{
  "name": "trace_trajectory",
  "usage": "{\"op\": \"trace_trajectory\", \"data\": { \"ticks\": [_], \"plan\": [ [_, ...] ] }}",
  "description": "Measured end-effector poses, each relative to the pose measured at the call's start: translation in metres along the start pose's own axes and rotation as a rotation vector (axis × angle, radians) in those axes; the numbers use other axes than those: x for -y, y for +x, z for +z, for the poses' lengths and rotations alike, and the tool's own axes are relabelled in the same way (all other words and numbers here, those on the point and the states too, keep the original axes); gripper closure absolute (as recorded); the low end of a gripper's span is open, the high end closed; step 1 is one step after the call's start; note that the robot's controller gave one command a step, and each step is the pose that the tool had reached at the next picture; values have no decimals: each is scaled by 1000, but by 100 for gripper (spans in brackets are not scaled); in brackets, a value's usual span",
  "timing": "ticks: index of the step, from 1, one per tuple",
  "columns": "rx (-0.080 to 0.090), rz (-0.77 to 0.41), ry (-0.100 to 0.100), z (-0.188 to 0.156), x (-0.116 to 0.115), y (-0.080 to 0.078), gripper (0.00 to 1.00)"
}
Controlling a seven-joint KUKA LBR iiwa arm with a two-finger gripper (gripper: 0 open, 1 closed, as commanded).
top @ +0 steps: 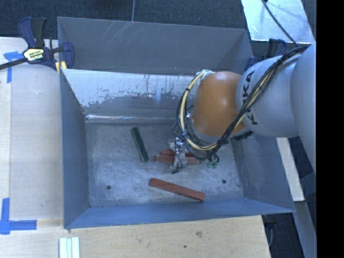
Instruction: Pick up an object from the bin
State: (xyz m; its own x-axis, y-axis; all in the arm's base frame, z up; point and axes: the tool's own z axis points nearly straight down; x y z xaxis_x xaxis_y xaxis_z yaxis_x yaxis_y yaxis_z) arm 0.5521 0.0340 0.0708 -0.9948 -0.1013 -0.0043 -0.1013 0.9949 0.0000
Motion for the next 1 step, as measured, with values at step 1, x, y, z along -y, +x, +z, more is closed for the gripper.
{"op": "trace_trajectory", "data": {
  "ticks": [1],
  "plan": [
    [9,30,0,-142,-10,-28,100]
  ]
}}
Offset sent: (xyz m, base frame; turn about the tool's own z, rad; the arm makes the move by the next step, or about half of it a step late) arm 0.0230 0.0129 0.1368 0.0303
